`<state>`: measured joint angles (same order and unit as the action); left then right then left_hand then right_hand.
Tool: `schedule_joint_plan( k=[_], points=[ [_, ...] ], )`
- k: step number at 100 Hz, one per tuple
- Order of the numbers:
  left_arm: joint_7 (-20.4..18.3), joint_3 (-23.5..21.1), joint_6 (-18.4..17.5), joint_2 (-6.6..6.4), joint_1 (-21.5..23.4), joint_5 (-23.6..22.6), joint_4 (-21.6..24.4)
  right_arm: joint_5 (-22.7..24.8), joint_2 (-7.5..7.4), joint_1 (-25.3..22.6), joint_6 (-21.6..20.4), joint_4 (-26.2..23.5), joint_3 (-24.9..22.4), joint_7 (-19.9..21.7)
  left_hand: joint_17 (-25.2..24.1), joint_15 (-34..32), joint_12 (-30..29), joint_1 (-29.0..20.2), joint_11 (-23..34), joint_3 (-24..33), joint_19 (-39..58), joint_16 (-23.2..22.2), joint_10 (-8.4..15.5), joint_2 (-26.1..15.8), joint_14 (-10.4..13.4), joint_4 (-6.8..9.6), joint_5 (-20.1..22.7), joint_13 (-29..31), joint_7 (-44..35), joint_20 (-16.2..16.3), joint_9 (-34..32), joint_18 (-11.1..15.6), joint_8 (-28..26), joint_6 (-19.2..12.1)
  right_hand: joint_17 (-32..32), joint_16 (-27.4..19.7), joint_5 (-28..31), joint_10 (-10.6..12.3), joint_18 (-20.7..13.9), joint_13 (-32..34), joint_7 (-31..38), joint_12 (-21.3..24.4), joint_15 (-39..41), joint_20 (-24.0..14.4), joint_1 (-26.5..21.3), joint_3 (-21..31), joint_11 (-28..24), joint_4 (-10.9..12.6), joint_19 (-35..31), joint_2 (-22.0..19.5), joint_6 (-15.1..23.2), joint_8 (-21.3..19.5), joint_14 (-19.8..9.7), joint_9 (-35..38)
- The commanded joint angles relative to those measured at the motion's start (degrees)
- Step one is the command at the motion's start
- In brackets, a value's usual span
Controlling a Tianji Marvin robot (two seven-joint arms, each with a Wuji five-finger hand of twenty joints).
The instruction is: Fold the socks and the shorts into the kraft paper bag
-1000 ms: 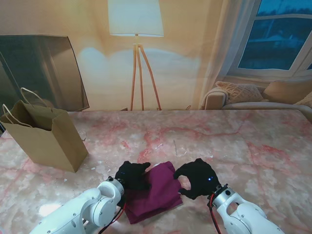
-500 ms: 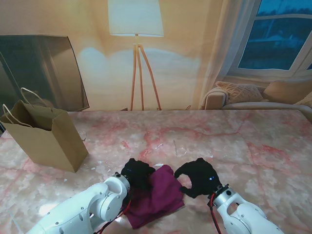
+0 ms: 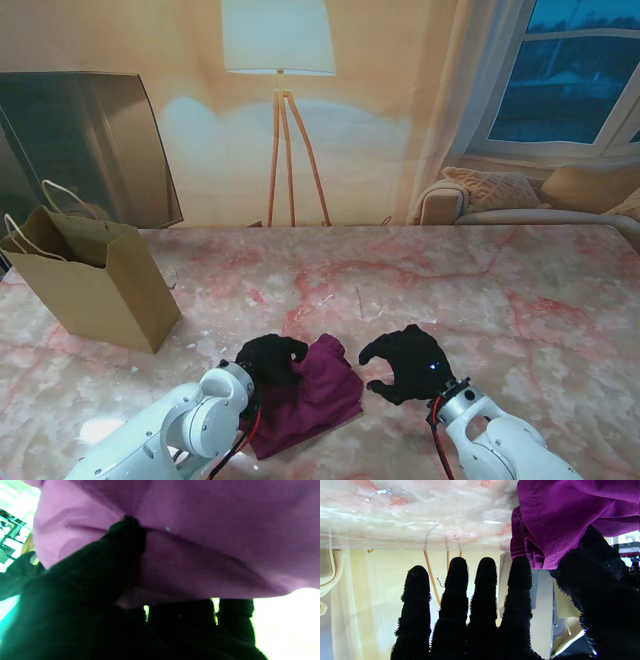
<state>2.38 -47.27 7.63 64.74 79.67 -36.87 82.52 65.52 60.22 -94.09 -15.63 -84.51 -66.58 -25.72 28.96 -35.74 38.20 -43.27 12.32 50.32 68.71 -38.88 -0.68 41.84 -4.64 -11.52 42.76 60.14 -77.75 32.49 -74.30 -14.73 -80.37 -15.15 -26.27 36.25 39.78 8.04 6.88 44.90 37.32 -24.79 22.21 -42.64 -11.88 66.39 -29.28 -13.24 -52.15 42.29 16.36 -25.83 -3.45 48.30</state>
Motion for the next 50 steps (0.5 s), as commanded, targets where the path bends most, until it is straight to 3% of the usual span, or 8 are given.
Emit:
schedule_joint_plan(
  k=[1, 10, 15, 23, 33, 41, 46, 50],
  points=[
    [-0.3, -0.4, 0.8, -0.33, 0.8, 0.3, 0.8, 0.1, 0.3, -0.1, 0.2, -0.1, 0.4, 0.0, 0.3, 0.2, 2.7, -5.0, -0.6, 3.4, 2.1, -0.6, 3.4, -0.7, -0.6, 0.73, -3.4, 2.3, 1.1, -0.5, -1.2, -0.2, 5.9, -3.5, 0.9, -0.8, -1.5, -0.4, 0.9, -0.5, -1.4, 0.2, -1.1, 0.6, -1.2, -0.9, 0.6, 2.7, 1.2, -0.5, 0.5, -0.1, 0.0, -0.5],
    [-0.8, -1.6, 1.5, -0.52, 1.5, 0.0, 1.9, 0.1, 0.3, 0.3, 0.3, 0.3, 0.8, -0.2, 1.1, 0.2, 3.0, -4.3, -1.0, 4.1, 2.7, -1.2, 5.0, -0.7, 0.7, 0.39, -14.2, 2.5, 9.5, -1.1, 0.2, 1.6, 20.3, 0.4, 0.8, -0.8, -1.8, -0.3, 0.8, -0.3, -1.5, 0.2, -1.0, 0.6, -1.4, -0.8, 0.6, 2.8, 1.2, -0.7, 0.6, 0.0, -0.1, -0.5],
    [-0.6, -2.1, 1.8, -0.59, 1.8, -0.6, 2.4, 0.0, 0.32, 0.5, 0.4, 0.5, 1.0, -0.3, 1.6, 0.2, 1.9, -3.8, -0.3, 4.2, 2.8, -1.0, 7.5, -0.9, 2.0, 0.25, -19.4, 2.7, 18.5, -1.5, 1.3, 3.0, 30.9, 8.7, 0.8, -0.8, -2.0, -0.3, 0.8, -0.3, -1.6, 0.2, -1.0, 0.6, -1.5, -0.8, 0.6, 2.8, 1.2, -0.7, 0.6, 0.0, -0.2, -0.5],
    [-1.3, -2.8, 1.7, -0.98, 2.1, -2.0, 3.5, -0.1, 0.33, 0.7, 0.4, 0.7, 1.3, -0.3, 1.6, 1.0, -0.9, -3.8, 1.9, 3.2, 2.4, -0.2, 10.1, -1.2, 3.1, 0.43, -19.4, 2.9, 45.0, -2.0, 2.3, 3.7, 54.6, 24.9, 0.6, -0.8, -2.4, -0.3, 0.8, -0.3, -1.7, 0.2, -1.0, 0.6, -1.7, -0.8, 0.6, 2.8, 1.1, -0.7, 0.6, 0.0, -0.1, -0.5],
    [-2.4, -3.6, 1.6, -1.48, 2.2, -4.2, 4.8, -0.1, 0.33, 1.0, 0.4, 0.9, 1.5, -0.4, 1.4, 2.7, -2.0, -3.5, 2.1, 2.7, 0.7, 1.4, 12.0, -0.8, 4.6, 0.24, -17.4, 3.3, 53.5, -2.8, 2.4, 5.3, 63.1, 30.8, 0.5, -0.8, -2.7, -0.3, 0.8, -0.3, -1.7, 0.2, -1.0, 0.6, -1.8, -0.6, 0.6, 2.8, 1.0, -0.6, 0.6, 0.1, -0.2, -0.5],
    [-5.3, -4.6, 1.9, -2.12, 2.3, -4.9, 6.5, -0.2, 0.35, 1.1, 0.4, 1.0, 1.6, -0.5, -1.1, 4.8, -1.8, -3.9, 2.3, 2.1, -2.2, 2.9, 12.2, -0.1, 4.8, 0.24, -9.2, 2.8, 50.8, -3.7, 2.2, 5.2, 62.6, 29.3, 0.3, -0.8, -2.6, -0.2, 0.8, -0.3, -1.6, 0.2, -1.0, 0.5, -1.7, -0.6, 0.6, 2.8, 0.9, -0.9, 0.6, 0.1, -0.1, -0.5],
    [-7.6, -5.3, 1.8, -2.63, 2.4, -5.5, 7.8, -0.3, 0.38, 1.1, 0.3, 1.1, 1.6, -0.5, -3.1, 5.8, -1.2, -4.5, 1.9, 1.5, -4.1, 3.1, 10.5, -0.6, 4.1, 0.58, -0.9, 1.9, 44.0, -3.9, 1.8, 4.7, 59.8, 20.7, 0.2, -0.8, -2.4, -0.2, 0.8, -0.3, -1.5, 0.2, -1.0, 0.5, -1.6, -0.7, 0.6, 2.8, 0.8, -1.7, 0.8, 0.1, -0.2, -0.4],
    [-7.5, -5.8, 1.5, -2.69, 2.6, -5.9, 8.1, -0.4, 0.41, 1.2, 0.2, 1.2, 1.7, -0.6, -4.5, 5.9, 0.1, -5.1, 1.1, 1.5, -5.1, 2.3, 9.2, -0.8, 2.6, 1.04, 2.3, 0.9, 37.7, -3.2, 1.1, 3.7, 60.7, 10.8, 0.2, -0.8, -2.5, -0.2, 0.8, -0.2, -1.6, 0.2, -1.0, 0.5, -1.6, -0.8, 0.5, 2.9, 0.7, -2.3, 0.8, 0.1, -0.2, -0.4]
  ],
)
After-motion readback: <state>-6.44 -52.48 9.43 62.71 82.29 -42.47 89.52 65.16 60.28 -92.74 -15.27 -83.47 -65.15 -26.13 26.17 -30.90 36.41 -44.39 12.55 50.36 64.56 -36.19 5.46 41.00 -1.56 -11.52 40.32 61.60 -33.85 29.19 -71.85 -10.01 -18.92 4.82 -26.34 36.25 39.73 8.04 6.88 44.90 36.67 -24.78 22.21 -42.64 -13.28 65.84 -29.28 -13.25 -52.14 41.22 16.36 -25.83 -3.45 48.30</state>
